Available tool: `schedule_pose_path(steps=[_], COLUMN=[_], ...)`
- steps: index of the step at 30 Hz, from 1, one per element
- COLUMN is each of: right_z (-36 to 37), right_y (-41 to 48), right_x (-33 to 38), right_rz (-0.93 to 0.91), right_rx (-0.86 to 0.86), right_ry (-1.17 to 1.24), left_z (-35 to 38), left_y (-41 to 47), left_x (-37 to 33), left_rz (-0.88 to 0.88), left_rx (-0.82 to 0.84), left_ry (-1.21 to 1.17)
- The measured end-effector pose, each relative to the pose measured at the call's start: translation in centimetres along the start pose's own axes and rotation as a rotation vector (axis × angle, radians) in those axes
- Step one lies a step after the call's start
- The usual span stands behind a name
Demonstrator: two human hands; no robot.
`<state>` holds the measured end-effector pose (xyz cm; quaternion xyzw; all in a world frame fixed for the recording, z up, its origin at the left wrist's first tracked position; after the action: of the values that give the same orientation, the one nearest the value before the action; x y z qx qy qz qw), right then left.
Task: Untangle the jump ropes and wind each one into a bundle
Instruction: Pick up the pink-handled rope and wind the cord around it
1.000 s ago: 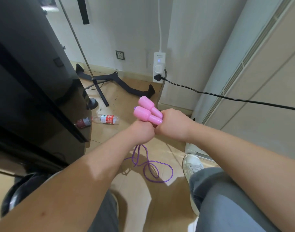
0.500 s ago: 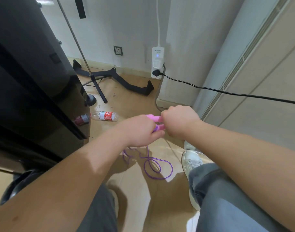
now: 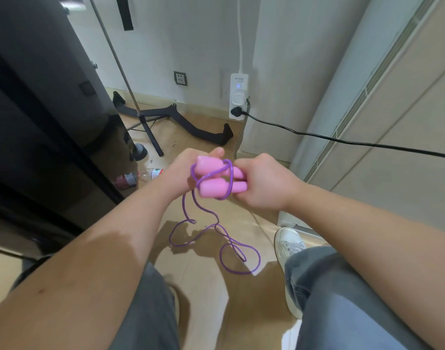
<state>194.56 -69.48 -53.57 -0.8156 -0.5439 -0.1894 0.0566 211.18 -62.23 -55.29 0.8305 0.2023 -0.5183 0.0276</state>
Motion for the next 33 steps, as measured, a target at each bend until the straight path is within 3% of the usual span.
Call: schedule_pose_path(steps=[2,5,9,12,15,19,22,27,30,33], right_z=[-0.4,-0.8,-2.2,-2.6,-1.6,0.0,0.6,0.8,0.7,0.3], right_y=[0.1,0.7,0.6,0.2,0.3,0.3,0.3,0.1,-0.3,-0.4], right_x=[-0.4,-1.6,-3.0,-3.4,-3.4,-2.9,-1.5,0.6,0.5,0.6], right_rz=[0.118,0.312,0.480,0.579,0.599,0.447,0.266,0.023,0.011,0.070], right_rx=[-0.104,-0.225,-0.143,-0.032,0.112,0.303,0.357,0.324,0.265,0.122], right_ry=[0.034,-0.009,-0.228,-0.322,-0.401,-0.491,-0.489,-0.429,-0.306,-0.095], left_z=[0.8,2.8,3.4,3.4,4.2,3.1,0.6,-1.1,-0.8,-0.7], left_y=[-0.1,-0.6,-1.0,-2.1,-3.3,-2.7,-1.2,-0.4,-0.5,-0.5], left_x=[0.4,0.5,0.6,-0.7,-2.7,-3.7,-2.6,0.0,1.0,1.5], left_rz=[-0.044,-0.227,-0.233,-0.069,0.261,0.545,0.501,0.261,0.080,0.024], left_rx=[0.035,0.094,0.148,0.260,0.330,0.089,-0.023,-0.010,0.088,0.107], left_ry=[0.024,-0.132,-0.054,0.245,0.653,0.916,0.825,0.417,0.172,0.167])
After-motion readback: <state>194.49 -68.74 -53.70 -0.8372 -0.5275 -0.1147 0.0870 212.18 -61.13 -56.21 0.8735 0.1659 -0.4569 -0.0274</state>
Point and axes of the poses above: each hand's wrist, its own y-axis towards the middle knuckle, its own z-axis out of the palm, x = y × z, the point moved 2 cm from there along y, towards the middle knuckle
